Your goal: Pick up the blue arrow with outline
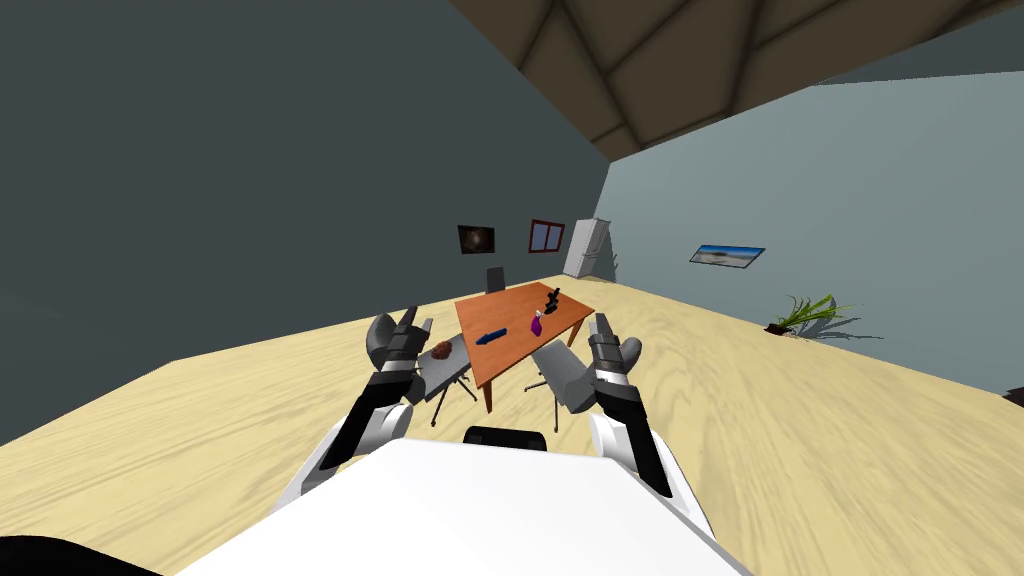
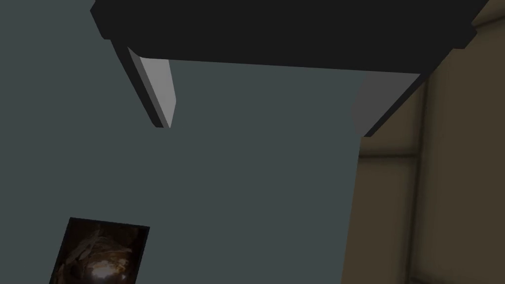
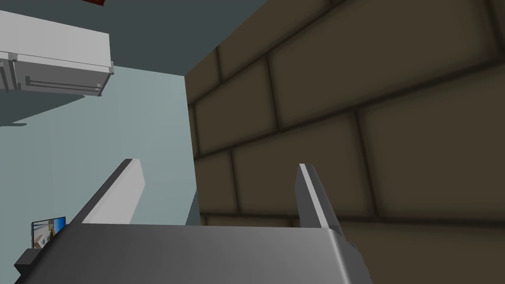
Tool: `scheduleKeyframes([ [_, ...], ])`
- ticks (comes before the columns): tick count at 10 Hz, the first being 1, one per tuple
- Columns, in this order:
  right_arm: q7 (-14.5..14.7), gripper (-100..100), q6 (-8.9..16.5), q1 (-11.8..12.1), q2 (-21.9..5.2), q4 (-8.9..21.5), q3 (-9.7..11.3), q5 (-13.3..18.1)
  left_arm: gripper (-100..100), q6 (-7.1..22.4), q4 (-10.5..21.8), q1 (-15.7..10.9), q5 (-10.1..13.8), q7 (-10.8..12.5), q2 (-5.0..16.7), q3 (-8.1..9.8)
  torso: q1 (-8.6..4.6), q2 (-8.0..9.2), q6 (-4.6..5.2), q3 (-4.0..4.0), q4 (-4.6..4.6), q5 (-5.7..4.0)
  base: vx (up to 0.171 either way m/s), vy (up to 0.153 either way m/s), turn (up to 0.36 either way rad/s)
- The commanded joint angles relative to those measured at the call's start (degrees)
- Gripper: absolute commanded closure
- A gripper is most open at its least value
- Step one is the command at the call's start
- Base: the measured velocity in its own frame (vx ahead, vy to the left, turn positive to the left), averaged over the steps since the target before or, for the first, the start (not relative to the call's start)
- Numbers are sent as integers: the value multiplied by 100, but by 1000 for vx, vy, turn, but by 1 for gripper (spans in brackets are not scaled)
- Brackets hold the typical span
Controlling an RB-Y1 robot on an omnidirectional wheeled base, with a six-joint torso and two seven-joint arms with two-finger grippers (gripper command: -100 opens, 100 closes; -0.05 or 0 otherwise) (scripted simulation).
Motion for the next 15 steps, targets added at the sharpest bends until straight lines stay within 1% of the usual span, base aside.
scheduleKeyframes([
  [1, 0, 0, 0, 0, 0, 0, 0, 0, -100, 253, 231, -48, -13, 22, 244, 103, 0, 0, 0, 0, 0, 0, -21, -99, -70],
  [2, 0, 0, 0, 0, 0, 0, 0, 0, -100, 453, 378, -98, -21, 37, 377, 179, -7, 1, 0, 1, 0, -1, -15, -119, -80],
  [3, 0, 0, 0, 0, 0, 0, 0, 0, -100, 453, 378, -98, -21, 37, 377, 179, -14, 1, 0, 1, 0, -3, -7, -76, -10],
  [4, 0, 0, 0, 0, 0, 0, 0, 0, -100, 674, 538, -153, -29, 55, 502, 264, -2, -2, -1, -1, 0, -1, -7, -65, -63],
  [5, 0, 0, 0, 0, 0, 0, 0, 0, -100, 818, 709, -214, -36, 78, 618, 355, 4, -4, 0, -2, -1, 1, -2, -93, -107],
  [6, 0, 0, 0, 0, 0, 0, 0, 0, -100, 915, 709, -214, -36, 78, 618, 355, -4, -5, 0, -3, -1, -1, -10, -76, -22],
  [7, 0, 0, 0, 0, 0, 0, 0, 0, -100, 1074, 891, -280, -40, 105, 725, 452, 0, -2, -2, -1, 0, -1, -14, -75, -62],
  [8, 0, 0, 0, 0, 0, 0, 0, 0, -100, 1175, 891, -280, -40, 105, 725, 452, 1, -1, -1, 0, 0, 0, -9, -56, -37],
  [9, 0, 0, 0, 0, 0, 0, 0, 0, -100, 1345, 1082, -351, -43, 136, 827, 555, 7, -1, -2, 0, 0, 1, -16, -72, -83],
  [10, 0, 0, 0, 0, 0, 0, 0, 0, -100, 1451, 1082, -351, -43, 136, 827, 555, 4, 0, 0, 0, 0, 1, -6, -62, -38],
  [11, 0, 0, 0, 1, 0, 0, -1, 0, -100, 1608, 1281, -426, -43, 172, 923, 663, 6, -2, -2, -1, 0, 0, 2, -87, -96],
  [12, 0, 0, 0, 0, 0, 0, 0, 0, -100, 1743, 1281, -426, -43, 172, 923, 663, -3, -5, 1, -3, -1, -1, 6, -69, -47],
  [13, 0, 0, 0, 1, 0, 0, 0, 0, -100, 1968, 1487, -506, -40, 214, 1015, 776, 3, -6, -3, -3, -1, 0, 4, -63, -92],
  [14, 0, 0, 0, 0, 0, 0, 0, 0, -100, 2050, 1487, -506, -40, 214, 1015, 776, 5, -5, -1, -3, -1, 1, -4, -56, -48],
  [15, 0, 0, 0, 1, 0, 0, -1, 0, -100, 2230, 1700, -591, -34, 261, 1105, 891, 8, -3, -2, -2, 0, 1, 6, -76, -114],
])
